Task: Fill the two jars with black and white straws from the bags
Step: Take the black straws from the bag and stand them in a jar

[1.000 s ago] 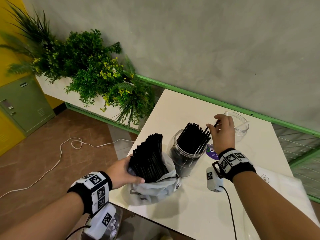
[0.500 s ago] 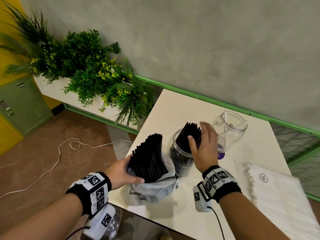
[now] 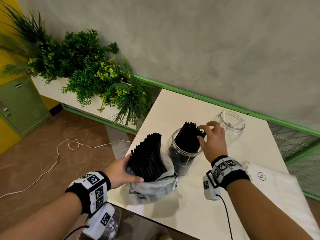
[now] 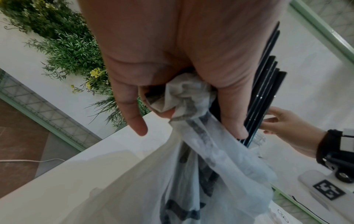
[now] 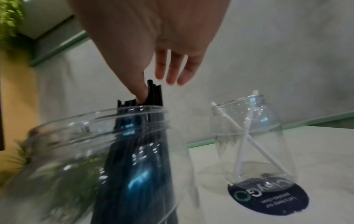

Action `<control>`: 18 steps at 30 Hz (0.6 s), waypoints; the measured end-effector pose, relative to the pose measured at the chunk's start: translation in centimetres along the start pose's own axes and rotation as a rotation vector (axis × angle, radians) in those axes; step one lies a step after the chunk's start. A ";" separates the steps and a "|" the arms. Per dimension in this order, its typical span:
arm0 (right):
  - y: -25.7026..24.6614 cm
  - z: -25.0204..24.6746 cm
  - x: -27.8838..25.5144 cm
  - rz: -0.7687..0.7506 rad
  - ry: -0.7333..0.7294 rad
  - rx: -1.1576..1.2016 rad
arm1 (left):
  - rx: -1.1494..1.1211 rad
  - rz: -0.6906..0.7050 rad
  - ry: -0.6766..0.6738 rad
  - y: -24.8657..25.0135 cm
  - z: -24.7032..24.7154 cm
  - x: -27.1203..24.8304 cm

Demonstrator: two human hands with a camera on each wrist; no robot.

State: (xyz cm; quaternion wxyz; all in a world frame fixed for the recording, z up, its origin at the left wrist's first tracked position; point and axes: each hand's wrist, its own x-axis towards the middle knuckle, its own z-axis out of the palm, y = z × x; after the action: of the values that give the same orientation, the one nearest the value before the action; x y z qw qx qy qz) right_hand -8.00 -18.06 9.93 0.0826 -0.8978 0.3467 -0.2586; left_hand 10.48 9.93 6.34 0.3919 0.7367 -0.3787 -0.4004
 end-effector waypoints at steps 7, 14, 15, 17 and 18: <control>1.3 -1.1 2.2 0.011 0.058 0.206 | 0.021 0.002 -0.007 0.2 0.0 0.0; 1.2 -0.6 0.3 0.020 -0.019 0.226 | -0.014 0.010 -0.008 -0.1 0.0 0.0; 1.1 -0.2 -0.2 0.037 -0.111 0.240 | -0.021 0.008 -0.008 -0.1 0.0 0.0; 0.9 0.3 -0.7 0.077 -0.288 0.205 | -0.016 0.009 -0.006 0.0 0.0 0.0; 0.7 0.5 -0.8 0.100 -0.332 0.187 | -0.010 0.012 -0.004 0.1 0.0 0.0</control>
State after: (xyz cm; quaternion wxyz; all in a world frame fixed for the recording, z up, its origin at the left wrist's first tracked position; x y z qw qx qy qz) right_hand -8.64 -18.09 8.94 0.2345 -0.8981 0.3472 -0.1339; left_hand 10.45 9.87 6.36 0.3973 0.7314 -0.3820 -0.4015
